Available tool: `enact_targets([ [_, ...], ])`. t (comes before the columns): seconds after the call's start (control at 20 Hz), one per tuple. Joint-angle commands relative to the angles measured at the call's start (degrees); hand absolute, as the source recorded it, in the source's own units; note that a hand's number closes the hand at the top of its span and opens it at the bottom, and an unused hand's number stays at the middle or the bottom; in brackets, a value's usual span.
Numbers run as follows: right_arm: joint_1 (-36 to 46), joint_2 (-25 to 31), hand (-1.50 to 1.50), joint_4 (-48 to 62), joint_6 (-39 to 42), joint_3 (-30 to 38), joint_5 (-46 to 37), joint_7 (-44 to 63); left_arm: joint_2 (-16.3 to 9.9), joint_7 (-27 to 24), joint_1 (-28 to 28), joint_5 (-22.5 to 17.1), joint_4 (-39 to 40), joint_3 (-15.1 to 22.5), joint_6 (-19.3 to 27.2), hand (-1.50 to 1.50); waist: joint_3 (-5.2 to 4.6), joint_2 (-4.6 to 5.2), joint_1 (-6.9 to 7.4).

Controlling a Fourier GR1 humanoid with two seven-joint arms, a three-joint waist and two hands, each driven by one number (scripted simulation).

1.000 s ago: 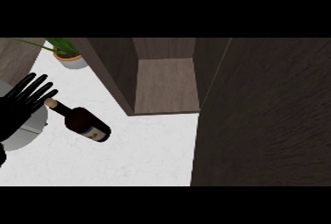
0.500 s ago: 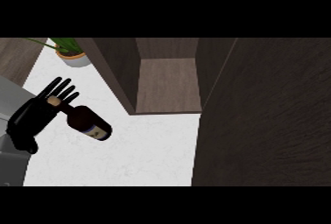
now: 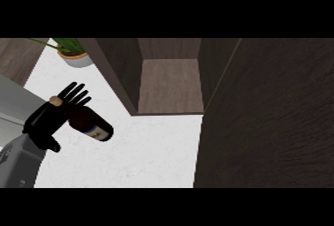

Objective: Pick up the wine, place it into the cabinet and close the cabinet

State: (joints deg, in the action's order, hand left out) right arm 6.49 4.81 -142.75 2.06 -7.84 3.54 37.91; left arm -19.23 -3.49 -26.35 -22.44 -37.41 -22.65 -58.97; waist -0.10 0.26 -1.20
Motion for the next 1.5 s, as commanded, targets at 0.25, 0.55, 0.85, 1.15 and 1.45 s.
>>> enact_targets([
  [0.25,-1.39,-1.74,-1.5,-6.34,-0.93,-4.18,-1.22,2.99,-0.02,-11.21,-1.07,7.5,6.98,1.67,-3.02,-1.5,-0.06,0.03,-0.06],
  [0.55,-0.53,0.59,-1.5,-7.2,0.4,0.03,2.71,3.67,1.84,-14.38,-1.8,10.77,8.84,3.68,-1.92,-1.5,-0.06,0.08,-0.39],
  [0.85,-0.96,1.5,-1.5,-7.65,1.03,1.94,4.55,4.28,1.84,-16.18,-2.66,10.38,10.57,3.15,-1.61,-1.5,-0.04,0.03,-0.32],
  [1.15,0.16,-0.7,-1.5,-4.42,-0.29,-1.89,0.17,2.84,0.94,-13.41,-3.78,6.99,14.54,1.82,-7.29,1.5,-0.08,0.06,-0.19],
  [1.45,0.67,-0.69,-1.5,-6.01,-1.28,-1.15,0.69,4.41,3.14,-14.83,-2.8,8.91,7.94,5.09,-8.29,1.5,-0.08,-0.15,-0.04],
])
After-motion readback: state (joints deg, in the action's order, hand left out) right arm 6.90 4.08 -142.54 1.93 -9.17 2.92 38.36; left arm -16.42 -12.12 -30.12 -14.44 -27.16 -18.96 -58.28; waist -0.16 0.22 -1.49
